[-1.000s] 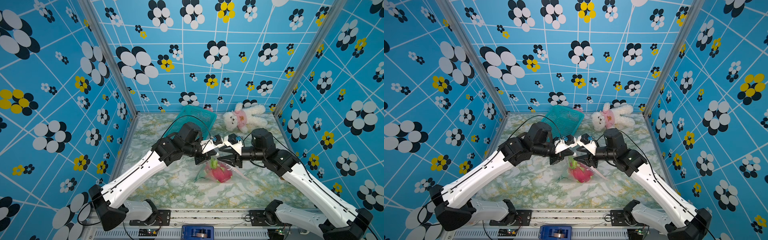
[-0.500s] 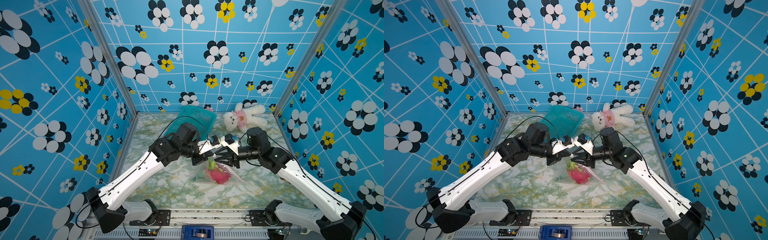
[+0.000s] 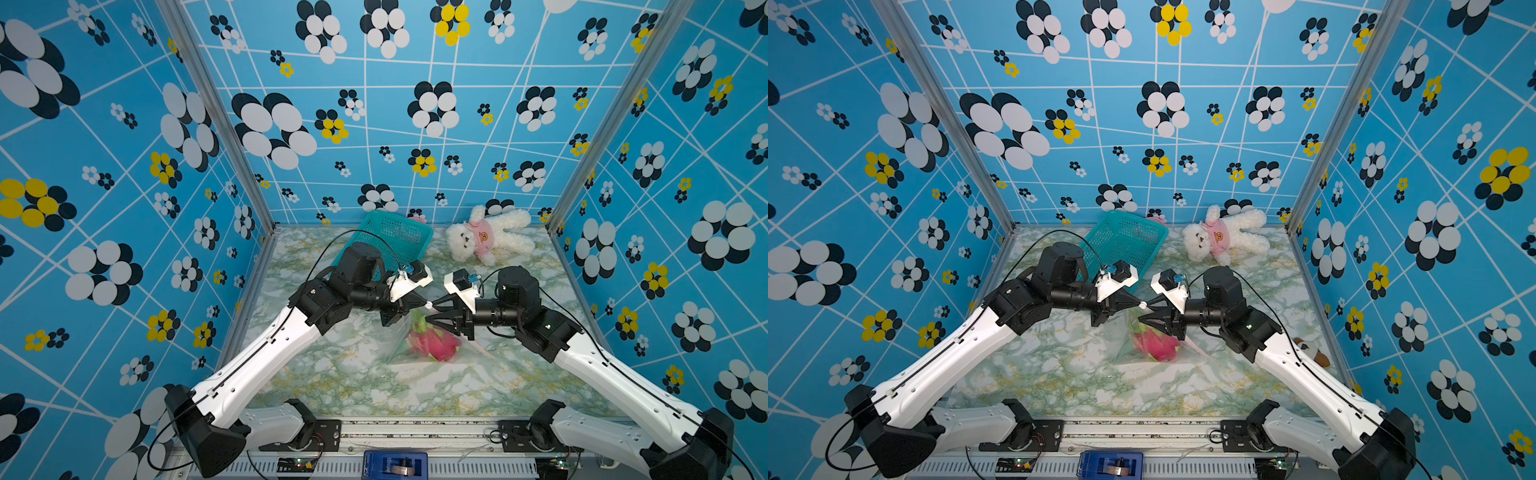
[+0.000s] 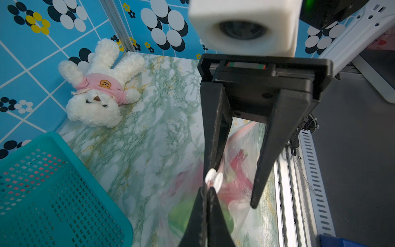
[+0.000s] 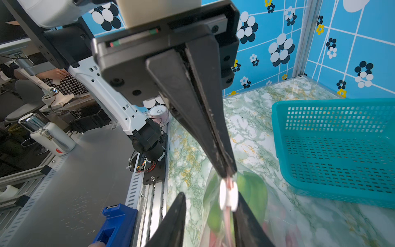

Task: Open the zip-top bag and take out the dragon fruit
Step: Unzip the zipper on the zipper food storage bag.

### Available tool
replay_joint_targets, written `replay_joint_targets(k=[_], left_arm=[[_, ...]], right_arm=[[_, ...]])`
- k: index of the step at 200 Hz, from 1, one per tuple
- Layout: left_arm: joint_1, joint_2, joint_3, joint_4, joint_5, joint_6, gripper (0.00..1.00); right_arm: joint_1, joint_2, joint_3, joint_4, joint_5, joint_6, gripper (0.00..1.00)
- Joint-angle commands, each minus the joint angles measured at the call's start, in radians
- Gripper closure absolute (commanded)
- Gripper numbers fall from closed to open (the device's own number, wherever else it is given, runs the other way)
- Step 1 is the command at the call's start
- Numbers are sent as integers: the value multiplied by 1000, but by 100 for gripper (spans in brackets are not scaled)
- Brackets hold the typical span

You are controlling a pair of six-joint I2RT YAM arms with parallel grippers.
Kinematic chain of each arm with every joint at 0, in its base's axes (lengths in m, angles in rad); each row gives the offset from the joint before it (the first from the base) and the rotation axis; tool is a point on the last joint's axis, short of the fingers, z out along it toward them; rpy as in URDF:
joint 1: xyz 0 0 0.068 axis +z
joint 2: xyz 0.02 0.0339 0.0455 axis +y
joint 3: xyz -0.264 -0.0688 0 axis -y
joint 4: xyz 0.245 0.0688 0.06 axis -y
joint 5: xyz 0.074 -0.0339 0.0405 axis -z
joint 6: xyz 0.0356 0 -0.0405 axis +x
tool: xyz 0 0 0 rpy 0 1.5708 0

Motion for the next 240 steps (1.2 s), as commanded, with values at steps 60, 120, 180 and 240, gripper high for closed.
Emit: replay_joint_targets(k=[60,120,180,240], left_arm=[[8,-20,4,78,25,-23,100],[3,-19,6,70,18,-17,100],[4,-30,15,38,-50,16,100],[72,-136,-37,17,-122,41,100]], right_arm=[[11,0,65,31,-9,42,77],[12,9,79,32,-2,59,94],[12,-17,80,-13,33,42,100],[12,-106,52,-194,71,-19,100]])
